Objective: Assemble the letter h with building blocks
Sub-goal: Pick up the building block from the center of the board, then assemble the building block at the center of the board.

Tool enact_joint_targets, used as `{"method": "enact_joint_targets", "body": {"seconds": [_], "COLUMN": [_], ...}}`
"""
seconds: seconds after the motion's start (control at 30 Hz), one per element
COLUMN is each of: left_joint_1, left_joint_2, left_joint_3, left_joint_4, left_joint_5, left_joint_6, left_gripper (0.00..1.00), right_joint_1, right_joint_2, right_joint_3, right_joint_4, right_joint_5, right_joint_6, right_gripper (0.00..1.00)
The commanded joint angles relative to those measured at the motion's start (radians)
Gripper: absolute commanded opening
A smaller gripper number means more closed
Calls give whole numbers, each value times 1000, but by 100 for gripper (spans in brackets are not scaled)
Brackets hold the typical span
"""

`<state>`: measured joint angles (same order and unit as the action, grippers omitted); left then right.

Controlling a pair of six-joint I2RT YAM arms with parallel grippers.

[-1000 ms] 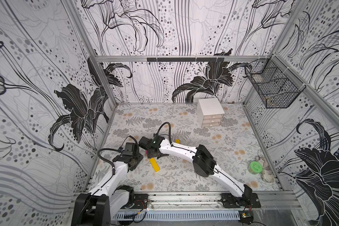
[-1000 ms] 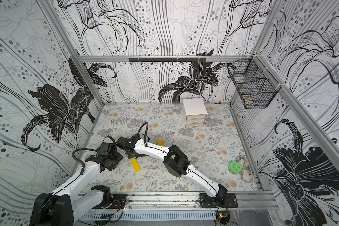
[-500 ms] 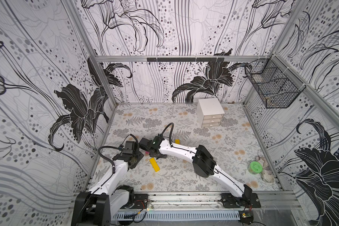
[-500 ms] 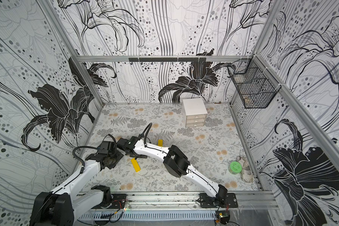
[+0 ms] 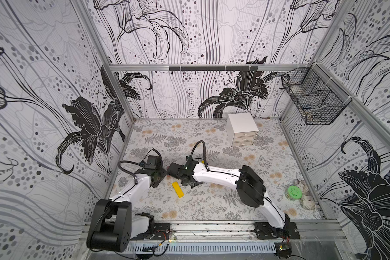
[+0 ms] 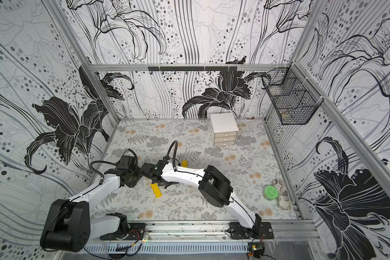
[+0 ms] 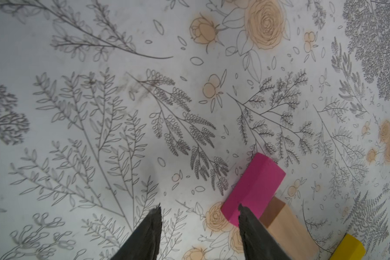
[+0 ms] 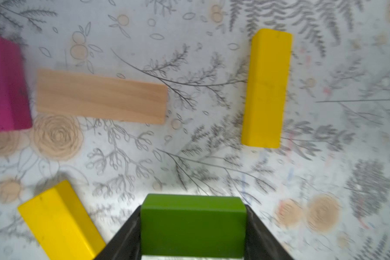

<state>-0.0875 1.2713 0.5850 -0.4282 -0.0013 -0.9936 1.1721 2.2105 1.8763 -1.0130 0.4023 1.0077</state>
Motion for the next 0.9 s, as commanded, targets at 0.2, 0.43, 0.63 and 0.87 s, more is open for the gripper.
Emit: {"method": "enact_joint_targets", "body": {"seconds": [0.2,0.43,0.63,0.87], "left_joint_1": [-86,-104,-113,-113], "left_joint_2": [110,173,118,-18], "left_joint_3": [81,100,84,25], "left_joint_4": [76,80,47,-7], "left_joint_5": [-27,-42,-57,-60], "left_joint_6": [-4,-1,5,10], "left_gripper": [60,56,55,55], "right_joint_1": [-16,-41,-85,-117], "right_joint_2": [-215,-225,-213,-215], "right_joint_3": [-310,-391,-454,-507], "right_joint_4": [105,177,253,323], "right_joint_5": [-24,-48,-88,-121], "right_joint_6": [-28,-47,-59,-75], "right_gripper": [13,13,13,14]}}
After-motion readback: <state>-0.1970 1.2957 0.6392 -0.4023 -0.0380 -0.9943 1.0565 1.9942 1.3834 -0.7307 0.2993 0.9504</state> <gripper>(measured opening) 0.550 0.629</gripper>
